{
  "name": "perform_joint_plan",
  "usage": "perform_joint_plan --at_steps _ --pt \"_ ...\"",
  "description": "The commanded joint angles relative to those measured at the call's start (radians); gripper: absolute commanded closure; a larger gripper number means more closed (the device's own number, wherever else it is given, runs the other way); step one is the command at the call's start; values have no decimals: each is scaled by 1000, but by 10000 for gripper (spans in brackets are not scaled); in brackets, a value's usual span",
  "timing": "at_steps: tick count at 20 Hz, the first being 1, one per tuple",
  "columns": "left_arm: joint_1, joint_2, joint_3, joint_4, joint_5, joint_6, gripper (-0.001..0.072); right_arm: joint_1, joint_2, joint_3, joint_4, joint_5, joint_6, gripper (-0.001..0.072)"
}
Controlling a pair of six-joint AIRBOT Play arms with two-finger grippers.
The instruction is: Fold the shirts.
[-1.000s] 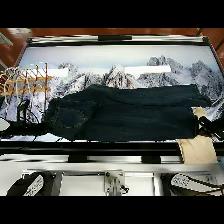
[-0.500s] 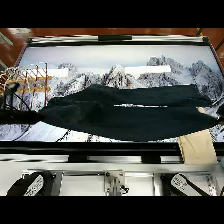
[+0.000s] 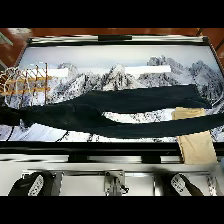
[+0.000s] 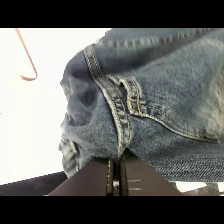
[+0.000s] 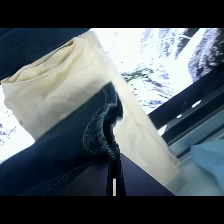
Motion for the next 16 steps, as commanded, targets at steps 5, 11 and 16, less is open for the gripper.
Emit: perform_joint_plan --at_steps 5,11,16 --pt "0 38 186 -10 160 -51 626 0 35 192 -11 -80 37 620" --pt "0 -100 387 -188 299 -46 627 0 6 292 -2 -102 48 620" --pt "0 -123 402 -24 21 -16 626 -1 6 292 -47 -63 48 620"
